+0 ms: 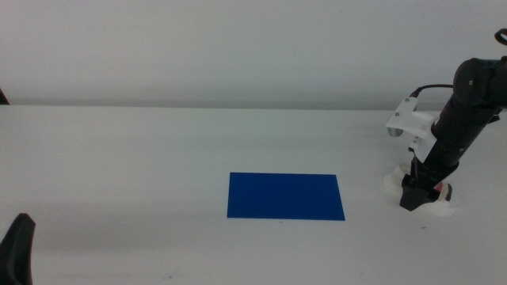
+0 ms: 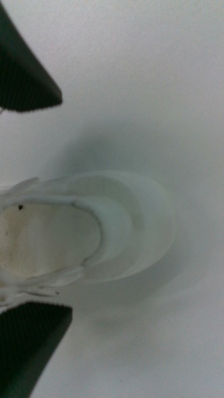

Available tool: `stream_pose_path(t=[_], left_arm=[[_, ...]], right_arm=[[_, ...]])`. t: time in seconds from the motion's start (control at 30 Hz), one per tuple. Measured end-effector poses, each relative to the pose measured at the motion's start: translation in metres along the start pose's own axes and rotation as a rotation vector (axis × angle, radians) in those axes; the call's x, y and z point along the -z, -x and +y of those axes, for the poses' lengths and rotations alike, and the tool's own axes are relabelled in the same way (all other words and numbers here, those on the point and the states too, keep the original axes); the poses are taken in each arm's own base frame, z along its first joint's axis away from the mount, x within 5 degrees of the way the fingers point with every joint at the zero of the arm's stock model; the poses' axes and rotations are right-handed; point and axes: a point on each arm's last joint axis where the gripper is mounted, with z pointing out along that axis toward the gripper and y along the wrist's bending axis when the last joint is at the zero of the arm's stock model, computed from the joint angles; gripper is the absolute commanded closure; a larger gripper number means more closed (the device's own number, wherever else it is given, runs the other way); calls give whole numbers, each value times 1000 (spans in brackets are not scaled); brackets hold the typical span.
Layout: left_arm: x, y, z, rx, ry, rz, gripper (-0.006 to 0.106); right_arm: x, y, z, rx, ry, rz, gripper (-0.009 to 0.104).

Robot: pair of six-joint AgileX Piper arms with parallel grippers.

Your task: Use one arm to grab the shoe from the table and place it on the mat.

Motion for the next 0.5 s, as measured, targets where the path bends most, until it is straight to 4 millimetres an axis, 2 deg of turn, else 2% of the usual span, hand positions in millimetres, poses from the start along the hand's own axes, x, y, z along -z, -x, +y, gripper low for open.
stream_pose_path(t=[0.27,0.37,0.5], left_arm=[[0,0,0,0,0,0,7],[0,0,0,0,0,0,7],[0,0,0,0,0,0,7]], right_arm=[[0,0,0,-14,-1,6,69],[0,-1,0,-16,7,15,96],[6,5,10,-65,19,41,97]])
